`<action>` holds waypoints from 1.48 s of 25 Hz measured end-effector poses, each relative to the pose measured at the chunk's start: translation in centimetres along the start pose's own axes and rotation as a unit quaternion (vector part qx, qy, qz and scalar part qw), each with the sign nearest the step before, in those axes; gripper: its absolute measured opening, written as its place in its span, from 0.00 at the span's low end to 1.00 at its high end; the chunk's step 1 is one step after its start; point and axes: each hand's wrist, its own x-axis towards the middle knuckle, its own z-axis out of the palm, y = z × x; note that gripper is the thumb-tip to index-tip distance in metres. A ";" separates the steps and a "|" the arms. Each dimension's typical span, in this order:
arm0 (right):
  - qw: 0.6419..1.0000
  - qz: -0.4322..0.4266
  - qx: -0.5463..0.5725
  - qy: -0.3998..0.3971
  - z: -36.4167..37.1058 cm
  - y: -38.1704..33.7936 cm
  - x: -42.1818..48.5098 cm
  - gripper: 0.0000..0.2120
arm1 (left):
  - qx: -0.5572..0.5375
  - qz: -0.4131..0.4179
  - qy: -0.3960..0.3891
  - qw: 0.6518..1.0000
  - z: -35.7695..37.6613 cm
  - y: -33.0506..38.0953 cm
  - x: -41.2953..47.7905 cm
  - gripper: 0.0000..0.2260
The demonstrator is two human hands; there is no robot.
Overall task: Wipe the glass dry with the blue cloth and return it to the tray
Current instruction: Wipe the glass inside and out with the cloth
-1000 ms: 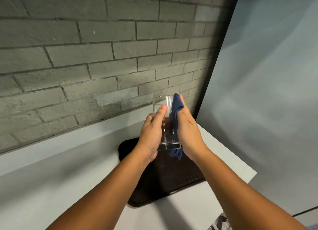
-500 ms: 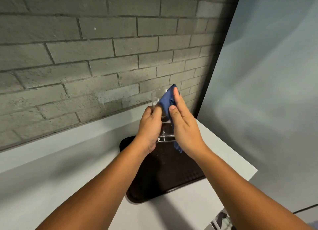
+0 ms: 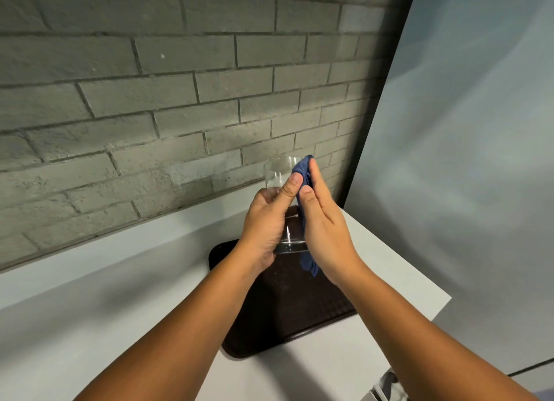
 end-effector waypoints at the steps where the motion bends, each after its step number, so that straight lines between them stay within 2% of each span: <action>1: 0.999 0.020 0.036 -0.004 -0.2 0.0 0.0 0.22 | -0.001 0.002 -0.008 1.000 0.0 0.0 -0.1 0.46; 3: 0.991 0.072 0.112 0.015 -0.5 0.0 0.2 0.19 | 0.024 0.013 -0.017 0.999 0.0 0.1 0.0 0.40; 7: 1.000 -0.004 0.001 0.015 0.0 0.1 -1.0 0.27 | 0.050 0.036 -0.008 0.998 -0.1 0.6 0.1 0.35; 10: 1.000 -0.002 0.010 0.004 0.1 0.6 -0.7 0.27 | 0.073 0.043 -0.002 0.996 -0.1 0.1 -0.1 0.33; 14: 0.997 -0.049 -0.060 -0.005 0.2 0.9 -0.9 0.30 | 0.044 0.041 0.028 0.998 -0.3 0.0 -0.1 0.29; 17: 0.997 0.032 0.073 -0.015 -0.3 0.7 0.2 0.23 | 0.042 0.029 0.013 0.999 -0.2 0.0 -0.2 0.23; 18: 0.996 0.043 0.081 -0.009 -0.1 0.4 0.0 0.23 | 0.038 0.024 0.013 0.999 -0.2 0.1 -0.3 0.25; 20: 1.000 0.003 0.006 0.008 0.3 0.3 -0.7 0.26 | 0.020 0.020 0.006 1.000 -0.5 0.2 0.0 0.32; 22: 1.000 -0.012 -0.010 0.012 0.2 0.3 -0.9 0.25 | 0.013 0.019 -0.011 1.000 -0.7 0.4 0.1 0.35; 25: 0.987 0.089 0.133 -0.009 -0.1 0.0 0.2 0.23 | 0.044 0.023 -0.004 0.999 -0.7 0.4 0.3 0.38; 26: 0.988 0.087 0.130 -0.011 -0.1 0.2 0.2 0.23 | 0.046 0.023 0.006 0.999 -0.6 0.3 0.3 0.38; 29: 0.999 0.022 0.026 0.001 0.2 0.4 -0.6 0.28 | 0.089 0.051 0.040 0.994 -0.6 0.2 0.2 0.37; 32: 0.999 0.027 0.043 -0.009 0.2 1.4 -0.2 0.27 | 0.139 0.041 0.008 0.989 -0.4 -0.1 0.0 0.37; 35: 1.000 0.005 0.021 -0.019 0.5 1.8 -0.7 0.30 | 0.107 0.012 0.014 0.994 -0.6 -0.3 0.3 0.27; 37: 1.000 0.001 0.020 -0.018 0.2 1.7 -0.5 0.31 | 0.062 0.004 0.008 0.998 -0.4 -0.3 0.2 0.27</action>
